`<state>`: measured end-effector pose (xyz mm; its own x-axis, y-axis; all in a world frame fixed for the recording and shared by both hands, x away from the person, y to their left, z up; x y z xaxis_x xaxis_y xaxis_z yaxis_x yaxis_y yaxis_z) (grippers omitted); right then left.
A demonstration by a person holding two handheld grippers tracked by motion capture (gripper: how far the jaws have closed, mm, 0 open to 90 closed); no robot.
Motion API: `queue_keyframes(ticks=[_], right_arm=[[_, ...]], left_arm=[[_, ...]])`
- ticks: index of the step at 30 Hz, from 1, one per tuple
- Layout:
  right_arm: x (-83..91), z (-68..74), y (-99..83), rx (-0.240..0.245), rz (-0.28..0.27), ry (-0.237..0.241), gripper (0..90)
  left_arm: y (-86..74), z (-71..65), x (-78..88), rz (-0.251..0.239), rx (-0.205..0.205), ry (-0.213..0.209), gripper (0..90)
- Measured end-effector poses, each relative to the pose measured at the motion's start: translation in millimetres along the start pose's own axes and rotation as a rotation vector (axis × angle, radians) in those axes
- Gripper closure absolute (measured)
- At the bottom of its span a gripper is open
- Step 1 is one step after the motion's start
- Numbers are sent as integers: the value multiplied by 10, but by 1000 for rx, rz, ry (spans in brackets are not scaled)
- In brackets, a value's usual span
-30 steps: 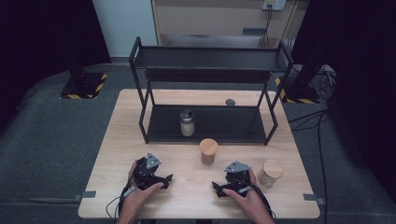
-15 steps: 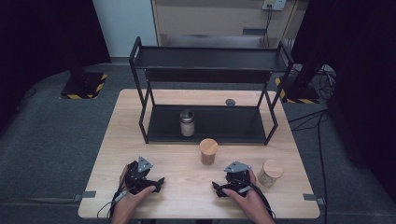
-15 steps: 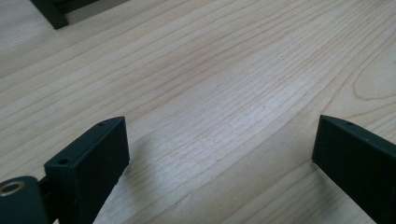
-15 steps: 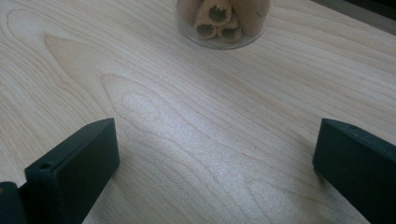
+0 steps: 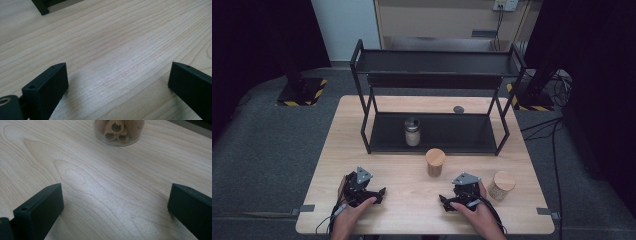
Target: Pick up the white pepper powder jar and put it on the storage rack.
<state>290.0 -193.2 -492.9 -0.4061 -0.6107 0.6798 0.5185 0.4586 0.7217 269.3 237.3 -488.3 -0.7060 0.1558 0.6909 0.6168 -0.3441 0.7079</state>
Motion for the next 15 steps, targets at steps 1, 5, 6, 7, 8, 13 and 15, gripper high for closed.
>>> queue_keyframes(ticks=[1,5,6,7,8,13,15], right_arm=[[0,0,0,0,0,0,4],[0,0,0,0,0,0,4],[0,0,0,0,0,0,4],[0,0,0,0,0,0,4],[0,0,-1,0,0,0,4],[3,-1,0,0,1,1,5],[7,2,-3,0,1,1,6]], left_arm=[[-11,13,-7,-1,8,-7,11],[-1,35,-22,6,11,-23,0],[1,32,-22,6,9,-21,0],[0,32,-22,7,9,-21,0],[0,32,-22,7,9,-21,0],[1,28,-24,6,12,-19,0],[1,27,-24,6,12,-19,0]])
Point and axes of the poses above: each handheld gripper's, and its own axes: x roughly backward along the jaws, y roughly out of its top, z roughly to its left, the point moved 6 cm from there along -x, roughly forward along the jaws, and after that the axes turned 10 degrees about y, right-handed, at the moved point
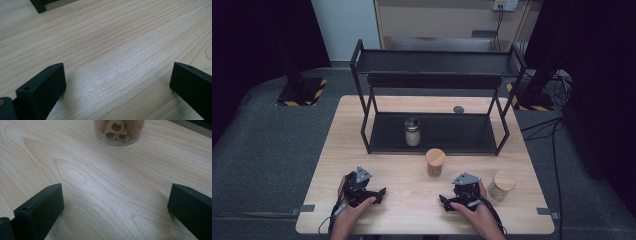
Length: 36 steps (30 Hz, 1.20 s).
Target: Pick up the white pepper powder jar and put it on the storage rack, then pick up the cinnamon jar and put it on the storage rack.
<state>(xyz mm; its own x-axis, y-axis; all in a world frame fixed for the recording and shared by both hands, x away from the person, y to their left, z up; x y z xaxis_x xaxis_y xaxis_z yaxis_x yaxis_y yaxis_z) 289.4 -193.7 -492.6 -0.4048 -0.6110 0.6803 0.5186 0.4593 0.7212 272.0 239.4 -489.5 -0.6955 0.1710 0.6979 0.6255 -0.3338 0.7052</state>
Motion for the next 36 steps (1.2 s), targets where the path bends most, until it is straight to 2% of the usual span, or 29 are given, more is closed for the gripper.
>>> queue_keyframes(ticks=[4,7,14,18,25,36], right_arm=[[12,8,-6,-11,-2,-3,14],[43,7,-14,-43,-11,-7,34],[94,24,-20,-57,-13,-4,40],[151,63,55,-20,-21,-11,43],[199,24,189,-40,-47,4,45],[64,-1,352,-20,-37,-25,45]], left_arm=[[6,-1,-5,1,0,0,0],[10,3,-10,0,0,-1,0],[15,6,-15,1,0,0,0],[20,9,-22,1,-1,0,0],[19,8,-21,0,-1,0,0],[19,8,-21,0,-1,0,0]])
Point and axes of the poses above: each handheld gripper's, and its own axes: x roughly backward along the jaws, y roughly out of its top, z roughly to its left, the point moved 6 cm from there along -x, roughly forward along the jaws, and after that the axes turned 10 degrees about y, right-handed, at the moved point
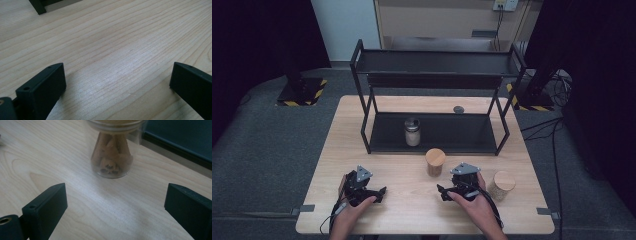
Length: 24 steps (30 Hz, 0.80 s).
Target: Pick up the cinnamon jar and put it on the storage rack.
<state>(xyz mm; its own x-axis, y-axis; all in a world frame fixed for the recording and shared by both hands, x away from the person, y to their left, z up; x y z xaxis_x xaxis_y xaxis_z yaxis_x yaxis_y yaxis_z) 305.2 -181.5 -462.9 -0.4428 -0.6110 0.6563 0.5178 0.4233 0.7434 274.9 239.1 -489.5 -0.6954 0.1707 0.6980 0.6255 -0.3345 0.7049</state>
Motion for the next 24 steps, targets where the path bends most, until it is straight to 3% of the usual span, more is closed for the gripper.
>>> queue_keyframes(ticks=[17,24], right_arm=[[-199,-53,129,-24,-41,-38,62],[-251,-83,155,-39,-55,-32,67]], left_arm=[[0,0,0,0,0,0,0],[0,0,0,0,0,0,0]])
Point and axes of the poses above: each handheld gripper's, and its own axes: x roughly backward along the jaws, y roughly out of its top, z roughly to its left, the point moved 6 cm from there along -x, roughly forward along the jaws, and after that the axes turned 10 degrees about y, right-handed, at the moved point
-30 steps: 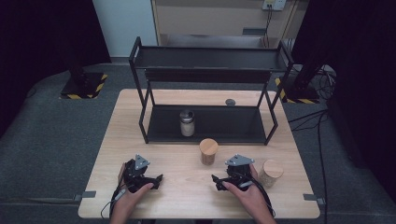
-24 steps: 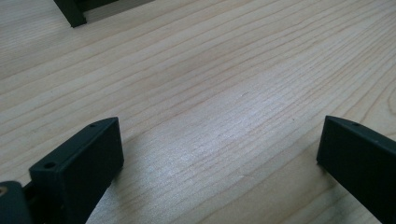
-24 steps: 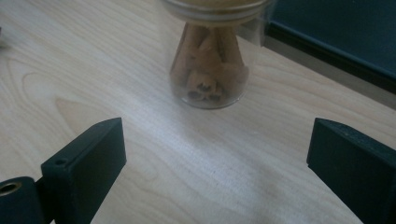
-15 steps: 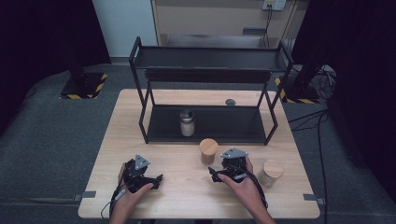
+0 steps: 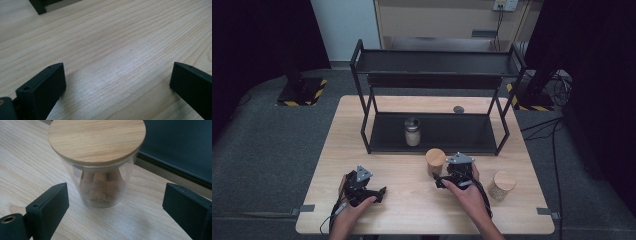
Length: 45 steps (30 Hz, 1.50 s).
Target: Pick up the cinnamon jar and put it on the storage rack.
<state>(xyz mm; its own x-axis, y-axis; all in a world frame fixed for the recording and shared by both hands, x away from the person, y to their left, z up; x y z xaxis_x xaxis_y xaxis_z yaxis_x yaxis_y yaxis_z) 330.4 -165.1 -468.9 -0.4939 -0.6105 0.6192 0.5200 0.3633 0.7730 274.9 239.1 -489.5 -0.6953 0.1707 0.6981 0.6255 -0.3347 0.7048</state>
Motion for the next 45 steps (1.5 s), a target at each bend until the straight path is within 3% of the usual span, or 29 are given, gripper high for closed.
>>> queue_keyframes(ticks=[14,32,45], right_arm=[[-149,4,6,-10,-41,29,113],[-261,14,51,-9,-116,29,197],[-182,65,78,3,-154,0,253]], left_arm=[[0,0,0,0,0,0,0],[0,0,0,0,0,0,0],[0,0,0,0,0,0,0]])
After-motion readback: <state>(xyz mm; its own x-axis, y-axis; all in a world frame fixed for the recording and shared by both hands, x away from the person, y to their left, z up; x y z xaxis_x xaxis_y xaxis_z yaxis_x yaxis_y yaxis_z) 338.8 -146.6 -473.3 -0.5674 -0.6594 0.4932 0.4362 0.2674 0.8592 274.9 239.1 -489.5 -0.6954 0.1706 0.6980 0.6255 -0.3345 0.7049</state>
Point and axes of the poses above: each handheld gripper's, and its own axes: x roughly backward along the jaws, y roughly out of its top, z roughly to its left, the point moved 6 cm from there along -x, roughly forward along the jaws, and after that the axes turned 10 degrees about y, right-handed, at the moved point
